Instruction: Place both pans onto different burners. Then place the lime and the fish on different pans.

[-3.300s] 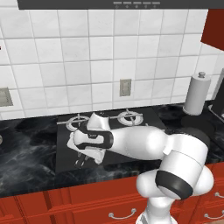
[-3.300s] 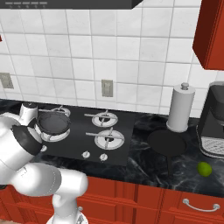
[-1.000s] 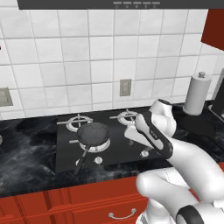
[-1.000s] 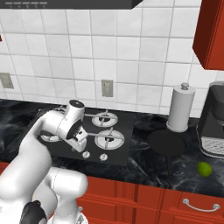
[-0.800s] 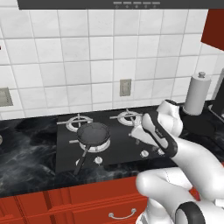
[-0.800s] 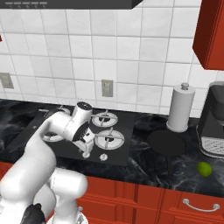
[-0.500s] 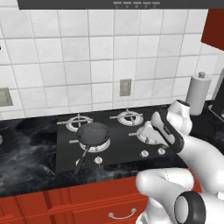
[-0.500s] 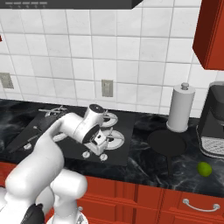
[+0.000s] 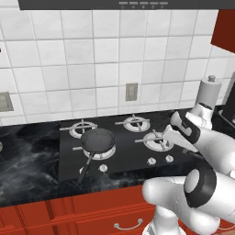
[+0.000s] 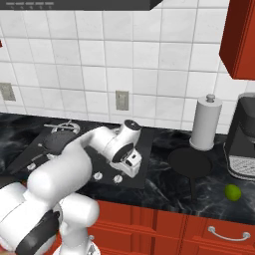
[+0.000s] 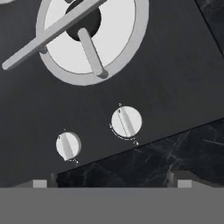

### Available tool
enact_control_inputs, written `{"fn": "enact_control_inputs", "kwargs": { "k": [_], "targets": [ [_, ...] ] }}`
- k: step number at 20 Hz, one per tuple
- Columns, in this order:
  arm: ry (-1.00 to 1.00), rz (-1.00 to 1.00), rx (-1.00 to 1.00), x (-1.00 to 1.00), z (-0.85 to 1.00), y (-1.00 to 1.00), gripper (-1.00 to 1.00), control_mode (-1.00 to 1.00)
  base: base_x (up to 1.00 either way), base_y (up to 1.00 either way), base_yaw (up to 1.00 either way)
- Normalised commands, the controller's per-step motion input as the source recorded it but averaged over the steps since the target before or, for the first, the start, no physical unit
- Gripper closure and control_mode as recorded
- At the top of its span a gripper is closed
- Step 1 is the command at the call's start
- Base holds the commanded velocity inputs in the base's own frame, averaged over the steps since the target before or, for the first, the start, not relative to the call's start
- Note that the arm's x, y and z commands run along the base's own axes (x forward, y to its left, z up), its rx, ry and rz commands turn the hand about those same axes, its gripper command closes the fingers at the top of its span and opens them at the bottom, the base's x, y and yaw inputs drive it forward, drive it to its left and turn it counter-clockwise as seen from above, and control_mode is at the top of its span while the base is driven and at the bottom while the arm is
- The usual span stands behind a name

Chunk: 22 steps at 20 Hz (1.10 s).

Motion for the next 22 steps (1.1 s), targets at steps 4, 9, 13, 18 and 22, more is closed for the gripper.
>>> {"fn": "enact_control_inputs", "kwargs": {
  "k": [4,9,13,18,22],
  "targets": [
    [0.01,0.0,-0.02,0.23,0.0,-0.71,-1.0,-1.0,0.0,0.0,0.0],
    [0.0,0.03,-0.09,0.07,0.0,-0.66,-1.0,-1.0,0.0,0.0,0.0],
    [0.0,0.07,-0.15,0.0,-0.08,-0.56,-1.0,-1.0,0.0,0.0,0.0],
    [0.0,0.08,-0.12,0.0,-0.03,-0.58,-1.0,-1.0,0.0,0.0,0.0],
    [0.0,0.09,-0.05,0.0,-0.06,-0.67,-1.0,-1.0,0.0,0.0,0.0]
  ]
}}
